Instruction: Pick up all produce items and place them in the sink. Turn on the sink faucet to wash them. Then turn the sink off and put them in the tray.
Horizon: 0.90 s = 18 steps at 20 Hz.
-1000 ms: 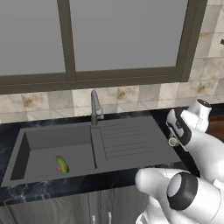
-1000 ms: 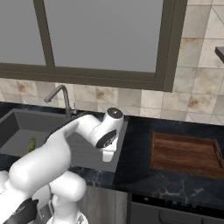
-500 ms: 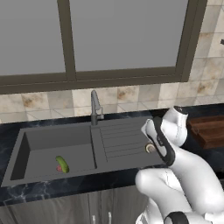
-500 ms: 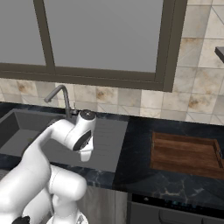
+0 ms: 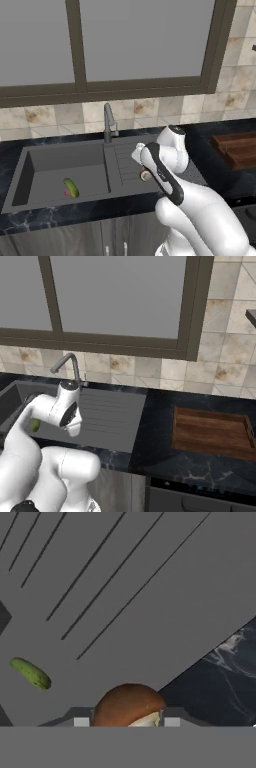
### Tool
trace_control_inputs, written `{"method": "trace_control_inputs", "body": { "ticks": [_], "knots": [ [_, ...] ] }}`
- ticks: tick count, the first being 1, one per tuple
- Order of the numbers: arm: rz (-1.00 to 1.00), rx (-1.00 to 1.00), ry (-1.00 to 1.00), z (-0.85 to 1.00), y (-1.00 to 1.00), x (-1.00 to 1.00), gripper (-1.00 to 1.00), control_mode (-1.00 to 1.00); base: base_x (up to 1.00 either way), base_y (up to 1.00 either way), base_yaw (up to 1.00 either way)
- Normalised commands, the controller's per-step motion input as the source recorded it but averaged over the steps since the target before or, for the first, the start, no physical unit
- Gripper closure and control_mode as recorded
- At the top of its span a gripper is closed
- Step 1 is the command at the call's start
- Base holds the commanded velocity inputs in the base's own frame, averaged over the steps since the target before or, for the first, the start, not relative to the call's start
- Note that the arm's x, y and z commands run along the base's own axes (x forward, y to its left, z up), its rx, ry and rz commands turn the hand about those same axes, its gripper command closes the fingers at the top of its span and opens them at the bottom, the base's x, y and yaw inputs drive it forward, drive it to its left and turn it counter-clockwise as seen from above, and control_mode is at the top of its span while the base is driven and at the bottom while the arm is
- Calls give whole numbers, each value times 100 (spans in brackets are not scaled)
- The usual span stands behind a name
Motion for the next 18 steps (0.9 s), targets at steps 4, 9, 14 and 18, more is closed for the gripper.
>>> {"method": "trace_control_inputs", "body": {
  "ticks": [4, 9, 14, 18],
  "knots": [
    [19, -6, -1, 3, 100, 0, 100, -100, 0, 0, 0],
    [15, -3, -4, 10, 99, 12, 100, -100, 0, 0, 0],
    [8, -1, -7, 14, 94, 48, 100, -100, 0, 0, 0],
    [6, 0, -9, 12, 89, 61, 100, -100, 0, 0, 0]
  ]
}}
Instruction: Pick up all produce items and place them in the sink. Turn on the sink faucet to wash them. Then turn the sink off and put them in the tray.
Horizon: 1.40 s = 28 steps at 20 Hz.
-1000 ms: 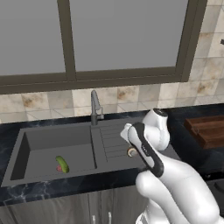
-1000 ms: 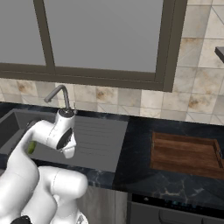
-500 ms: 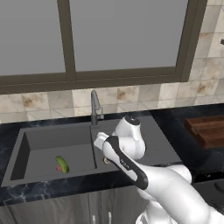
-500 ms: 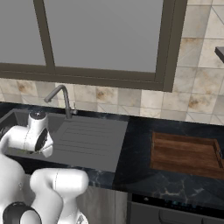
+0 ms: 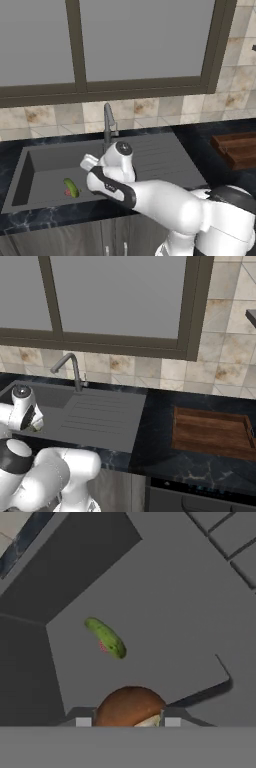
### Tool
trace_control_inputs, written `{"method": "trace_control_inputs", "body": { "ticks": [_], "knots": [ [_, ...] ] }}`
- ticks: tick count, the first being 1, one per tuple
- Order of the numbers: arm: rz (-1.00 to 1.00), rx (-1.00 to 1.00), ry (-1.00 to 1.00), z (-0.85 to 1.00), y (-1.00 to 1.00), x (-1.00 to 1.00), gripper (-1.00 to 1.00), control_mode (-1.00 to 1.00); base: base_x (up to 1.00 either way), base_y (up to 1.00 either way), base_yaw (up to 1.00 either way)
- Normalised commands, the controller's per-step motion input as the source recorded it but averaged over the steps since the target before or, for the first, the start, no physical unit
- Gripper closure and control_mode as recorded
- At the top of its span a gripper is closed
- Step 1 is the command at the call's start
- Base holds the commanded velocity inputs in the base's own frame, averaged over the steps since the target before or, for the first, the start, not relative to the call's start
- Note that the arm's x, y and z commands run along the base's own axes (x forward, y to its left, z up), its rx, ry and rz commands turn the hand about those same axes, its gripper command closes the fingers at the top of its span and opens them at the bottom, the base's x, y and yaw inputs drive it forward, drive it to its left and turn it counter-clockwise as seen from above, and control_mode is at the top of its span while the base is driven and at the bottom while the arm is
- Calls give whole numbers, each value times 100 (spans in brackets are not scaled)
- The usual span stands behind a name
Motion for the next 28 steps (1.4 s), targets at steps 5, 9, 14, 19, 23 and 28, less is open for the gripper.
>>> {"method": "trace_control_inputs", "body": {
  "ticks": [5, 9, 14, 19, 23, 28],
  "knots": [
    [4, -4, -5, 8, 80, 59, 100, -100, 0, 0, 0],
    [0, -20, 5, 3, 71, 39, 100, -100, 0, 0, 0],
    [0, -23, 10, -11, 45, 26, 100, -100, 0, 0, 0],
    [0, -5, 0, -9, 10, 18, 100, -100, 0, 0, 0],
    [0, -3, 0, -6, 21, 26, 100, -100, 0, 0, 0],
    [0, -4, 1, -19, 22, 27, 100, -100, 0, 0, 0]
  ]
}}
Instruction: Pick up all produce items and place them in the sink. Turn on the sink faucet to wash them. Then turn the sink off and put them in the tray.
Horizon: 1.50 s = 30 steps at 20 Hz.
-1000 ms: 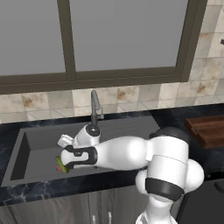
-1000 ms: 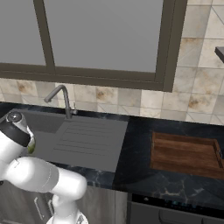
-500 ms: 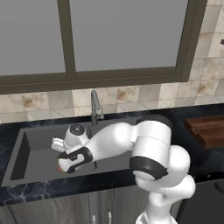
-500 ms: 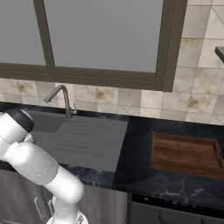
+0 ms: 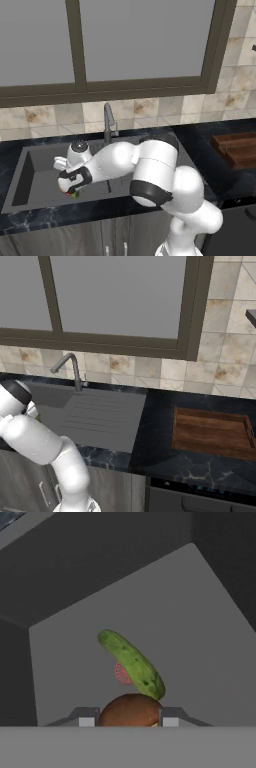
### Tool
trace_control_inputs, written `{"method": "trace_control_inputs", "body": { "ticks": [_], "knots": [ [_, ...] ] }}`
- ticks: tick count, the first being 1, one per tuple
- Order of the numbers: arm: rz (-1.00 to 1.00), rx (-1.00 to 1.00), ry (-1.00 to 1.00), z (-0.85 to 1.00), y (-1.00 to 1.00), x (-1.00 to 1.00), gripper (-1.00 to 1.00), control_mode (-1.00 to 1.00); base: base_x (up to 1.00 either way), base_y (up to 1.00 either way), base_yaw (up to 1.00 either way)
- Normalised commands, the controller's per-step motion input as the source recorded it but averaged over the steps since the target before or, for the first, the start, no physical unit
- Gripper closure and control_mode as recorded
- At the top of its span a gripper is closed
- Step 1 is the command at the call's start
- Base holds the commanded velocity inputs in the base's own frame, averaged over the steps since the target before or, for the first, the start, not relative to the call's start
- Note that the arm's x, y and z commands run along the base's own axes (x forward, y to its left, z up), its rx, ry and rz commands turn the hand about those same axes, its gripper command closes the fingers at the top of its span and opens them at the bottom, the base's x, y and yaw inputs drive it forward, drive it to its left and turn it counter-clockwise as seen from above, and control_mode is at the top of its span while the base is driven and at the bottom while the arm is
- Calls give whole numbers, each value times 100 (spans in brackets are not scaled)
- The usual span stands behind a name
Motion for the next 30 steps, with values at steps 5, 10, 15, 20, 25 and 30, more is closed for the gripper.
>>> {"method": "trace_control_inputs", "body": {
  "ticks": [5, 10, 15, 20, 25, 30],
  "knots": [
    [0, -4, 1, -24, 23, 28, 100, -100, 0, 0, 0],
    [0, -4, 0, -29, 20, 26, 100, -100, 0, 0, 0],
    [0, -5, 0, -33, 21, 24, 100, -100, 0, 0, 0],
    [0, -6, 0, -30, 25, 18, 100, -100, 0, 0, 0],
    [0, -3, 0, -45, 16, 20, -100, -100, 0, 0, 0],
    [0, 0, 0, -34, 4, 26, -100, -100, 0, 0, 0]
  ]
}}
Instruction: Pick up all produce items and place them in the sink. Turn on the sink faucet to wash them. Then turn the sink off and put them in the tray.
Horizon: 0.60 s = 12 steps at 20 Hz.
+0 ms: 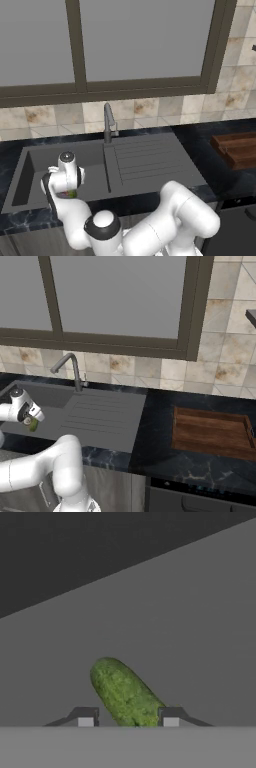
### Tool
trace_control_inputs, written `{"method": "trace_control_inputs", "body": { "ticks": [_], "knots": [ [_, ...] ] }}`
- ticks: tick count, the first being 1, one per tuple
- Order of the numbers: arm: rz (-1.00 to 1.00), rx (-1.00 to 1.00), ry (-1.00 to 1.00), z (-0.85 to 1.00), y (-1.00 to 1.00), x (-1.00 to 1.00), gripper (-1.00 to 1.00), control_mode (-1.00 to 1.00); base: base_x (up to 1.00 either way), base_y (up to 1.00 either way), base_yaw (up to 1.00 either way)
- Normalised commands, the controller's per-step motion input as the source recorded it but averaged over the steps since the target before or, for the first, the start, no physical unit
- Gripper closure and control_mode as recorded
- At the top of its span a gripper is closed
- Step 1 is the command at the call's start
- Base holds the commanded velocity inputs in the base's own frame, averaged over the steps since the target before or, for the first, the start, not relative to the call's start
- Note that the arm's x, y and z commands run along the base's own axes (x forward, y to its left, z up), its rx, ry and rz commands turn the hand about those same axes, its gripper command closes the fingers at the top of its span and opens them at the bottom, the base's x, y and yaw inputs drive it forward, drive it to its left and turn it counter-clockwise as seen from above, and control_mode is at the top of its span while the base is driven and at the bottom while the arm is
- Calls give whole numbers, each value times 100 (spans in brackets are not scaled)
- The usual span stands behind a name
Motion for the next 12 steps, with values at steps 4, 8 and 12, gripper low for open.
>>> {"method": "trace_control_inputs", "body": {
  "ticks": [4, 8, 12],
  "knots": [
    [0, 0, -1, 6, 0, 9, -100, -100, 0, 0, 0],
    [0, 0, -7, 46, 15, 0, -100, -100, 0, 0, 0],
    [0, 0, -2, 58, 26, -5, -100, -100, 0, 0, 0]
  ]
}}
